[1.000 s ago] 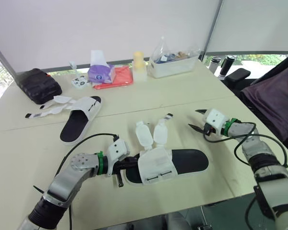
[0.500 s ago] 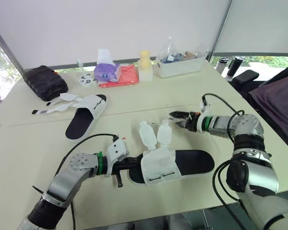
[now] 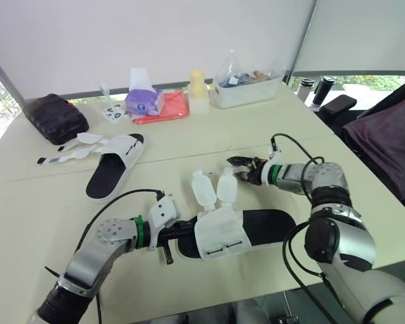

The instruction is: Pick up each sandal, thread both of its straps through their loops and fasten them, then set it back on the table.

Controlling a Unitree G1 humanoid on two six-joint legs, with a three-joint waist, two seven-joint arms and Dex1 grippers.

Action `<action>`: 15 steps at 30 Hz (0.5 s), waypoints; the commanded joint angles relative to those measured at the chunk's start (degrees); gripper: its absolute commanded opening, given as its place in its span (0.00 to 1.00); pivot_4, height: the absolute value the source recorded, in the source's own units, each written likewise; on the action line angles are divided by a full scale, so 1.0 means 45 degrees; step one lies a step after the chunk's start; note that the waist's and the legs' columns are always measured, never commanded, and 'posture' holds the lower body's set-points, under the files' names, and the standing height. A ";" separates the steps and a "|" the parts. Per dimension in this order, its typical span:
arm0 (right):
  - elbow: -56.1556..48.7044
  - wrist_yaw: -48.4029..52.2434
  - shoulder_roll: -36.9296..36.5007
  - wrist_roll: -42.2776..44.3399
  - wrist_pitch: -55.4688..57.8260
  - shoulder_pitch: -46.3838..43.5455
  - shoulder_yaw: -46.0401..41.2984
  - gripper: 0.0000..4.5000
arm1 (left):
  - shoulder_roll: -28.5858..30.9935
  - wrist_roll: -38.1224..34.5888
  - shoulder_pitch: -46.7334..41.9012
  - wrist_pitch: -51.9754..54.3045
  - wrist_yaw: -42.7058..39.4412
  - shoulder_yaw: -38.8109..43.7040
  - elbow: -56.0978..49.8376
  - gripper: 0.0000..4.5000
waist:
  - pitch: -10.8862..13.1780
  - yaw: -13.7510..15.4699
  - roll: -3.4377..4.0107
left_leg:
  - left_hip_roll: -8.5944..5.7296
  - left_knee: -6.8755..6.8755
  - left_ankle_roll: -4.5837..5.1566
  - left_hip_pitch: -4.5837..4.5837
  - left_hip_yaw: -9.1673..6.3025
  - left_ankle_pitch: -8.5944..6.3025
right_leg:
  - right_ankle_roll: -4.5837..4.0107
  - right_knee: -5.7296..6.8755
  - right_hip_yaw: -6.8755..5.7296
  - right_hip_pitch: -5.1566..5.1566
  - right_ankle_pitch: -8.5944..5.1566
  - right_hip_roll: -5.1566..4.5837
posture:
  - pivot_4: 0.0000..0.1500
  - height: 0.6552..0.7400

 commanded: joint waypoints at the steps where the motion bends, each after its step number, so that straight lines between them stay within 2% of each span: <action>1: 0.0501 0.0585 -0.0148 -0.0187 -0.0921 -0.0625 -0.0012 0.37 | 0.0176 0.0056 -0.0006 -0.0072 -0.0078 0.0040 -0.0065 0.03 | 0.0000 0.0000 0.0000 | -0.0002 0.0001 -0.0001 -0.0006 -0.0003 0.0001 | 0.0000 -0.0005 -0.0001 -0.0001 0.0000 -0.0001 | 1.00 1.00; 4: 0.0516 0.1239 -0.0293 -0.0441 -0.1262 -0.0836 0.0327 0.01 | 0.0225 0.0030 0.0025 -0.0030 -0.0034 0.0111 -0.0104 0.03 | 0.0000 -0.0038 0.0001 | -0.0004 0.0002 0.0000 -0.0007 0.0002 0.0000 | 0.0000 -0.0012 0.0001 -0.0002 0.0000 -0.0004 | 1.00 1.00; 8: -0.0066 0.2072 -0.0456 -0.0640 -0.1193 -0.0837 0.0789 0.01 | 0.0197 0.0046 0.0109 -0.0044 0.0006 0.0017 -0.0161 0.03 | 0.0000 -0.0037 0.0001 | -0.0002 0.0002 -0.0001 -0.0005 -0.0001 0.0000 | 0.0000 -0.0008 0.0000 -0.0003 0.0000 -0.0001 | 1.00 1.00; 11: -0.2021 0.3510 -0.0432 -0.0913 -0.1329 -0.0312 0.2036 0.01 | 0.0111 0.0065 0.0077 -0.0082 0.0003 -0.0129 -0.0161 0.03 | 0.0000 -0.0036 0.0002 | -0.0001 0.0002 0.0000 -0.0005 -0.0002 0.0000 | 0.0000 -0.0006 -0.0001 -0.0003 0.0000 -0.0001 | 1.00 1.00; 12: -0.2960 0.4048 -0.0416 -0.1042 -0.1644 0.0022 0.2535 0.01 | 0.0092 0.0067 0.0063 -0.0089 0.0000 -0.0153 -0.0158 0.03 | 0.0000 -0.0037 0.0002 | -0.0001 0.0002 0.0000 -0.0006 -0.0002 0.0000 | 0.0000 -0.0006 -0.0001 -0.0004 0.0000 -0.0001 | 1.00 1.00; 14: -0.6813 0.5805 -0.0599 -0.1614 -0.3559 0.1551 0.4256 0.01 | 0.0087 0.0095 -0.0021 -0.0143 -0.0053 -0.0203 -0.0086 0.03 | -0.0002 0.0023 0.0004 | -0.0001 0.0002 0.0000 -0.0009 -0.0010 0.0000 | 0.0001 -0.0009 -0.0004 -0.0004 0.0000 -0.0001 | 1.00 1.00; 15: -0.9463 0.7243 -0.1121 -0.2736 -0.6181 0.3072 0.5727 0.01 | 0.0124 0.0100 -0.0069 -0.0186 -0.0130 -0.0212 -0.0020 0.03 | -0.0004 0.0075 0.0002 | -0.0002 0.0007 0.0000 -0.0026 -0.0023 -0.0001 | 0.0003 -0.0012 -0.0015 -0.0011 -0.0001 -0.0002 | 1.00 1.00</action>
